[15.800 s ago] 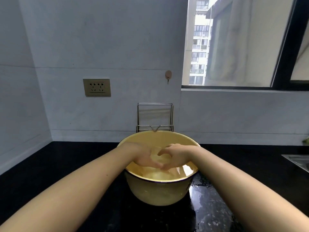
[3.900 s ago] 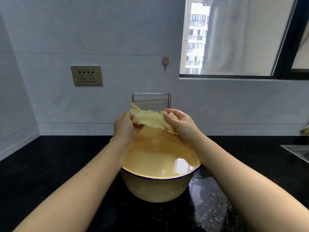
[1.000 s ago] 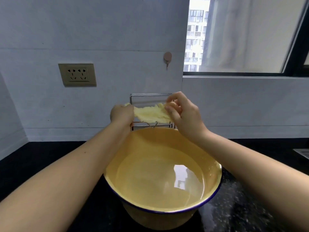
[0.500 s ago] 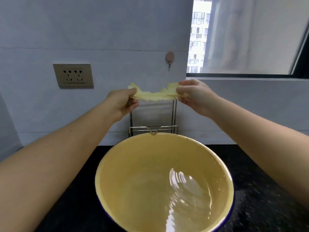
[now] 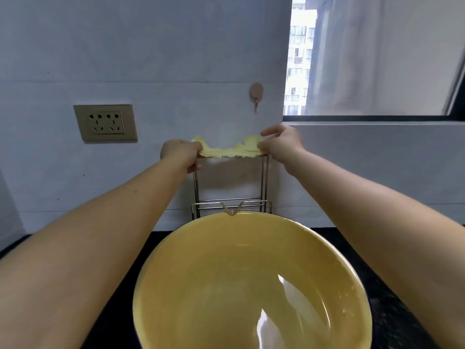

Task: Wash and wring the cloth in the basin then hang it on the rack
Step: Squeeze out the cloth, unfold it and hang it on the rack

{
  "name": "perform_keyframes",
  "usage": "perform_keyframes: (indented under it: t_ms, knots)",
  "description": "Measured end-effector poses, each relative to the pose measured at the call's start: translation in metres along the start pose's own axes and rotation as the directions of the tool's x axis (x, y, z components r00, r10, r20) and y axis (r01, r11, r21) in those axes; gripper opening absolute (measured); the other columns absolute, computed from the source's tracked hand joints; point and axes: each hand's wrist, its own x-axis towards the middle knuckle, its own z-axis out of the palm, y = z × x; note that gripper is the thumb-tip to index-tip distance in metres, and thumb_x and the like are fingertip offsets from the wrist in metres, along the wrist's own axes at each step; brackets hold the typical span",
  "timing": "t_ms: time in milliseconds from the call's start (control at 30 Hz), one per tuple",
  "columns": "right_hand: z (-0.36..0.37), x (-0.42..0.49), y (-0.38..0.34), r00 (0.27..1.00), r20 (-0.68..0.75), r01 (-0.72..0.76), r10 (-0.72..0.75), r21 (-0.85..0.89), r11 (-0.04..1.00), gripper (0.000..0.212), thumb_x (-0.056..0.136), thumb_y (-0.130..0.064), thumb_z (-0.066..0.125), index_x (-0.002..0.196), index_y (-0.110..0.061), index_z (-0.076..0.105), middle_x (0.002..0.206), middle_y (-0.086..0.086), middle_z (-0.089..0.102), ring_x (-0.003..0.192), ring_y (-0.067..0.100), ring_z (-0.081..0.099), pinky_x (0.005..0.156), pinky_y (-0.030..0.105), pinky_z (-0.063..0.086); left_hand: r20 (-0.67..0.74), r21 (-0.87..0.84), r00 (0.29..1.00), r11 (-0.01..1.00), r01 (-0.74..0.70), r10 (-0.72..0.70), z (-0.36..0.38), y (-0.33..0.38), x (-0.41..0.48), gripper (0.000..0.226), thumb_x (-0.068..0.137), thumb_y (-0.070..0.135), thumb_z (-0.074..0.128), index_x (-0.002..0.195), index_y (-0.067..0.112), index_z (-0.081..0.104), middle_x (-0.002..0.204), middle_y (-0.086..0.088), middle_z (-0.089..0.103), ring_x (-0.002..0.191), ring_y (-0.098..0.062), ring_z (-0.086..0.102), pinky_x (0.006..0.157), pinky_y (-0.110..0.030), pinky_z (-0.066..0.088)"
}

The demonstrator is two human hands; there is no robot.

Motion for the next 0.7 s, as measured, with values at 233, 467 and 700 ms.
perform_keyframes:
  t_ms: [233, 467, 700]
  knots:
    - [0.001, 0.002, 0.002, 1.000, -0.021, -0.013, 0.010, -0.148, 0.989, 0.025, 0.075, -0.014, 0.069, 0.098, -0.016, 0.060, 0.101, 0.007, 0.057, 0.089, 0.023, 0.058, 0.079, 0.034, 0.053, -0.050, 0.198, 0.998, 0.979, -0.039, 0.050, -0.006, -0.005, 0.007, 0.025, 0.075, 0.013, 0.067, 0.062, 0.011, 0.047, 0.065, -0.007, 0.047, 0.051, -0.019, 0.047, 0.050, -0.029, 0.047]
    - [0.001, -0.008, 0.001, 0.930, 0.128, -0.312, 0.344, -0.217, 0.925, 0.025, 0.086, -0.025, 0.045, 0.095, -0.007, 0.060, 0.075, 0.008, 0.065, 0.052, 0.016, 0.052, 0.049, 0.021, 0.033, 0.072, 0.066, 0.992, 0.993, 0.099, -0.103, -0.007, -0.012, 0.006, 0.021, 0.082, 0.020, 0.064, 0.068, 0.008, 0.054, 0.066, -0.006, 0.055, 0.052, -0.015, 0.051, 0.037, -0.023, 0.051]
    - [0.007, -0.005, 0.009, 0.937, 0.088, -0.330, 0.338, -0.097, 0.939, 0.028, 0.088, -0.021, 0.045, 0.104, -0.004, 0.060, 0.065, 0.001, 0.065, 0.057, 0.013, 0.048, 0.045, 0.021, 0.034, 0.109, 0.011, 0.983, 0.989, 0.146, -0.147, -0.002, -0.013, 0.010, 0.016, 0.085, 0.024, 0.060, 0.093, 0.010, 0.056, 0.074, -0.002, 0.054, 0.065, -0.012, 0.052, 0.039, -0.022, 0.051]
